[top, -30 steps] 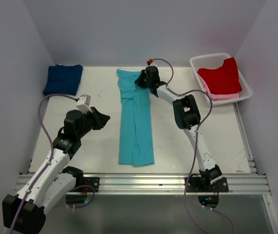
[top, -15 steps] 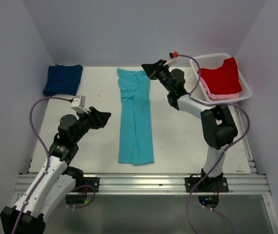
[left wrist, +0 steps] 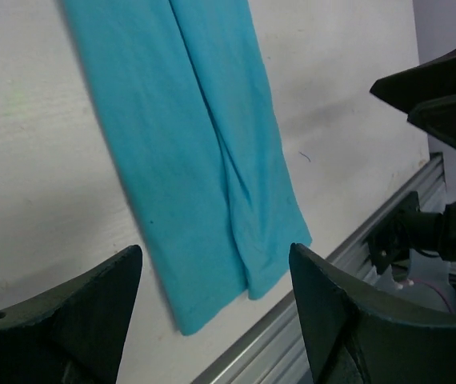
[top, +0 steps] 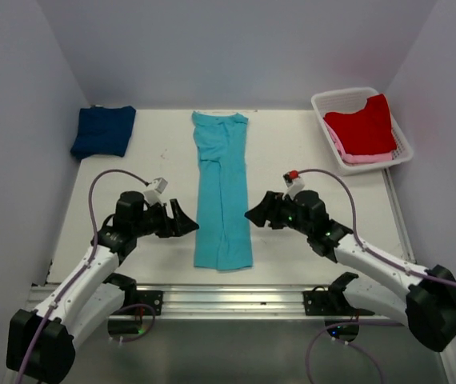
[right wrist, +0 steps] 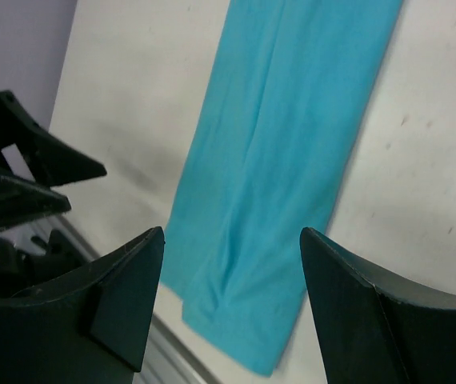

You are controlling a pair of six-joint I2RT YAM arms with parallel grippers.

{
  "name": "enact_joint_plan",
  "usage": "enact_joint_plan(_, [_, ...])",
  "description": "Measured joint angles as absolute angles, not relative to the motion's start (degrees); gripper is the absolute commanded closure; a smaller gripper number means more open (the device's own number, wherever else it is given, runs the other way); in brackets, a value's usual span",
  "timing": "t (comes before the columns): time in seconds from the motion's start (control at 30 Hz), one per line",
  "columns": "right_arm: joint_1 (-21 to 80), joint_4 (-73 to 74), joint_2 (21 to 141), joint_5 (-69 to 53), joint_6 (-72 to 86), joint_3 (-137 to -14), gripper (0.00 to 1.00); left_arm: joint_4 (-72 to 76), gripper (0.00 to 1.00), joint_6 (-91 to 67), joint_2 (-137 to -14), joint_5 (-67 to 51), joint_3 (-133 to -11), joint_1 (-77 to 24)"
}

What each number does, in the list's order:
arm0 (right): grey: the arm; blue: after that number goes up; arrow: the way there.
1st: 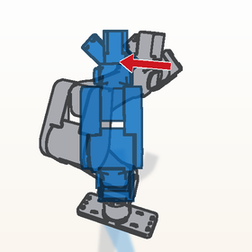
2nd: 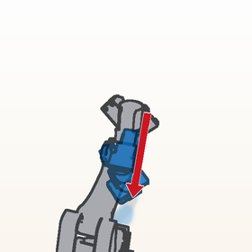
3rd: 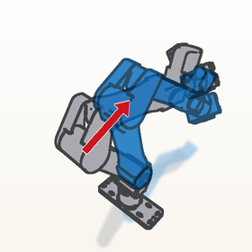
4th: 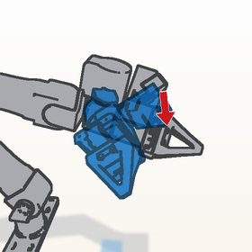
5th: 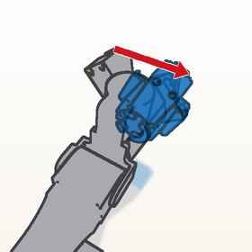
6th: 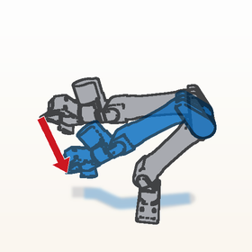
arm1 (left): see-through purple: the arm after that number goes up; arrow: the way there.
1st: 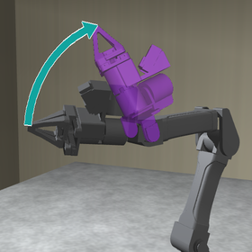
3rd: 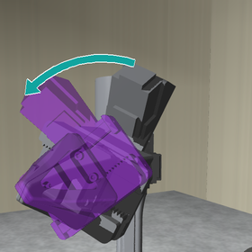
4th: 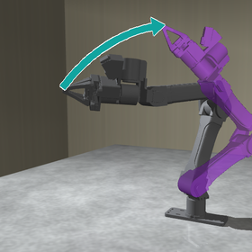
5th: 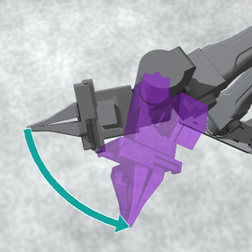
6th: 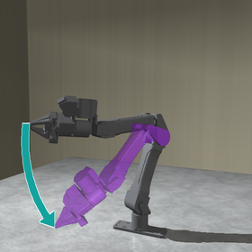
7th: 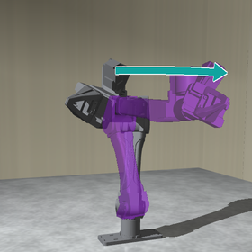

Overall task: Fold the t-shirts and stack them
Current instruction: Fold the tshirt

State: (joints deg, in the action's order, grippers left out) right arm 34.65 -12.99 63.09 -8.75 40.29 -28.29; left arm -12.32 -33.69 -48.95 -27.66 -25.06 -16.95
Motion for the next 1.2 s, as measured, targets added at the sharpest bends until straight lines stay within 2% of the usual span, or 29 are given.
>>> enact_joint_plan(0.2, [41.6,-3.2,46.1,-8.6,47.5,-21.2,0.27,-14.4,0.19,-38.5,-36.8,-38.3,-18.0,-17.0])
enact_joint_plan(0.37, [44.5,1.9,39.4,-8.2,54.3,-16.1,0.28,-16.6,0.2,-42.0,-31.0,-42.4,-9.8,-17.0])
enact_joint_plan(0.53, [48.3,6.4,45.1,-6.6,58.7,-15.6,0.3,-22.0,0.21,-42.9,-31.1,-41.6,-7.6,-17.0])
enact_joint_plan(0.77, [54.4,8.0,57.1,-3.8,62.2,-18.1,0.39,-21.6,0.25,-43.1,-36.5,-39.6,-7.6,-17.0])
enact_joint_plan(0.97, [57.5,7.7,60.1,-0.6,63.6,-19.5,0.49,-16.4,0.27,-44.9,-39.6,-39.3,-6.9,-17.0])
enact_joint_plan(1.2, [57.9,7.6,61.4,2.6,64.4,-20.0,0.48,-5.0,0.28,-48.5,-45.7,-40.5,-4.8,-17.1])
